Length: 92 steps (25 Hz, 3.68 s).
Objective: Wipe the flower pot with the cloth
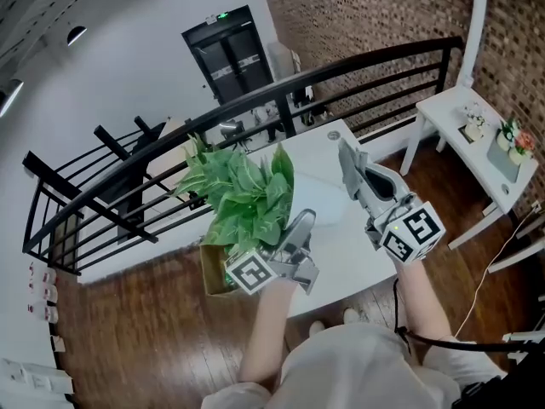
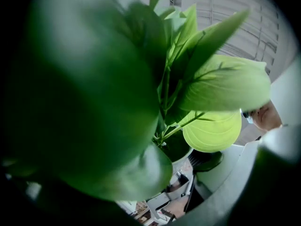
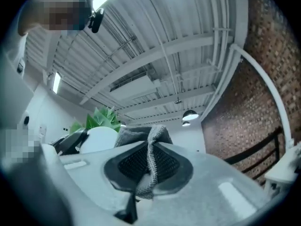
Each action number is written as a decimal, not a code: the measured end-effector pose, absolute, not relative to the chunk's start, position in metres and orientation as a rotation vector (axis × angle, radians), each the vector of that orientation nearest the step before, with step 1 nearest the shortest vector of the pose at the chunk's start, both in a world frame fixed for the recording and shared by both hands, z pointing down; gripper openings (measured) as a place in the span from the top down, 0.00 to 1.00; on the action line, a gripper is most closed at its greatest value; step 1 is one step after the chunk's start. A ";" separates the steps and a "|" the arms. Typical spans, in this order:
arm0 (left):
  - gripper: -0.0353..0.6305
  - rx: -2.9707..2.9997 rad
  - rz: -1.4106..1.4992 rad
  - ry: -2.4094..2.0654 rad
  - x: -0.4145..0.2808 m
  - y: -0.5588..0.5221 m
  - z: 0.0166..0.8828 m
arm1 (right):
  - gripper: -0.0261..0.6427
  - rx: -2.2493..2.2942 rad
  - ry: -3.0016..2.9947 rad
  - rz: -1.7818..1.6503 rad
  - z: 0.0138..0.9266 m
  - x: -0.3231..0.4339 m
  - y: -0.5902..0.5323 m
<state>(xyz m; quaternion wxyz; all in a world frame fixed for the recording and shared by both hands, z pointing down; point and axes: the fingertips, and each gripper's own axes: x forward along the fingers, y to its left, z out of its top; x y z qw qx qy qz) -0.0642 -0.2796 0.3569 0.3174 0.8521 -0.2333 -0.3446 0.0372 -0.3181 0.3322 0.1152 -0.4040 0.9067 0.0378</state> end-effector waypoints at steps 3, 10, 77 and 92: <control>0.15 2.120 -0.978 -0.618 -0.072 -0.290 0.356 | 0.94 -1.220 2.583 0.409 0.297 0.041 -0.283; 0.15 2.011 -1.099 -0.523 -0.067 -0.292 0.337 | 0.94 -1.129 2.693 0.567 0.330 -0.025 -0.222; 0.14 2.437 0.567 -1.373 -0.116 -0.317 0.801 | 0.94 -0.962 2.673 -0.613 0.519 0.068 -0.196; 0.09 2.466 0.526 -1.348 -0.145 -0.203 0.752 | 0.94 -1.036 2.577 -0.607 0.517 0.038 -0.151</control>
